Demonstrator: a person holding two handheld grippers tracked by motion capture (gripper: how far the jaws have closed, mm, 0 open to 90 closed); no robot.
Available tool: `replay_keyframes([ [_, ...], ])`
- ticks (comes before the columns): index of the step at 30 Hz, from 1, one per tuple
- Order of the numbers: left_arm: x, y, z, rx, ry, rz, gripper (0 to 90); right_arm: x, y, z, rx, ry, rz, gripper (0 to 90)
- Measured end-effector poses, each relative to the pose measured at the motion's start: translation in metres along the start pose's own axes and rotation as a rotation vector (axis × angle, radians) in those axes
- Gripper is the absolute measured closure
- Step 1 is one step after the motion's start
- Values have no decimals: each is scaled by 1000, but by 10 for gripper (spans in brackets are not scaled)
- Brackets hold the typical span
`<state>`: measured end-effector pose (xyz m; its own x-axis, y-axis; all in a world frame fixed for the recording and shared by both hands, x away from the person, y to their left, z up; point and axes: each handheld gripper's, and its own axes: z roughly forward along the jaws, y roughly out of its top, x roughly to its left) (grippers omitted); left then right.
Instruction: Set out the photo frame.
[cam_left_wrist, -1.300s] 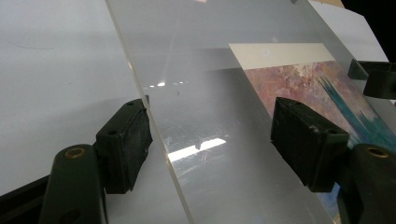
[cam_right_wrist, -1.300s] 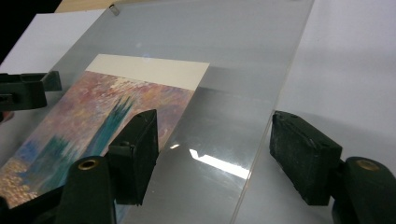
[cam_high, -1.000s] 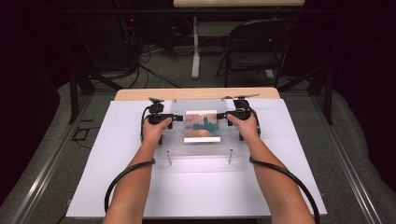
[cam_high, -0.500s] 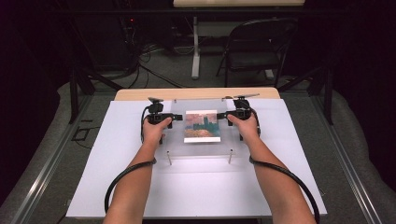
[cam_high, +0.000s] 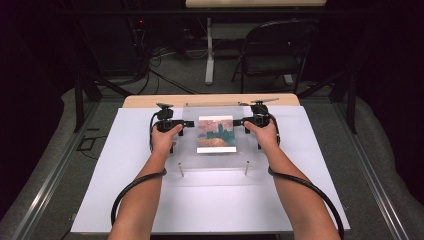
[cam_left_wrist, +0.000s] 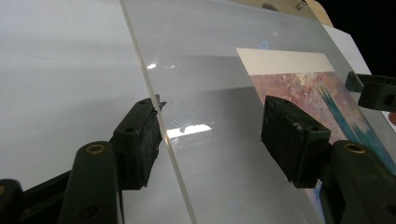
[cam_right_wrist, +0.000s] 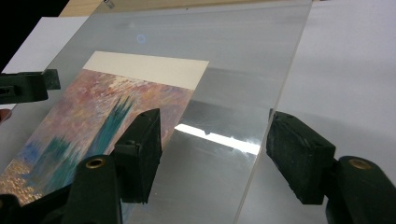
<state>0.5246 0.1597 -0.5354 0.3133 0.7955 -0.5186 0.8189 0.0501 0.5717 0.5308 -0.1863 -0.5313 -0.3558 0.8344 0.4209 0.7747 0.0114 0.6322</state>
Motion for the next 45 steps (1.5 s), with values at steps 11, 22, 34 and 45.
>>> replay_keyframes([
  [11, -8, 0, -13, -40, -3, 15, 410, 10, 2, -12, -33, -14, -41, 356],
  [22, -17, 0, -32, -73, -10, 32, 461, 24, 4, -29, -63, -32, -82, 378],
  [34, -34, 3, -48, -70, 29, 70, 463, 37, 5, -46, -90, -53, -130, 390],
  [45, -44, 1, -59, -81, 42, 105, 466, 46, 4, -58, -109, -69, -145, 411],
])
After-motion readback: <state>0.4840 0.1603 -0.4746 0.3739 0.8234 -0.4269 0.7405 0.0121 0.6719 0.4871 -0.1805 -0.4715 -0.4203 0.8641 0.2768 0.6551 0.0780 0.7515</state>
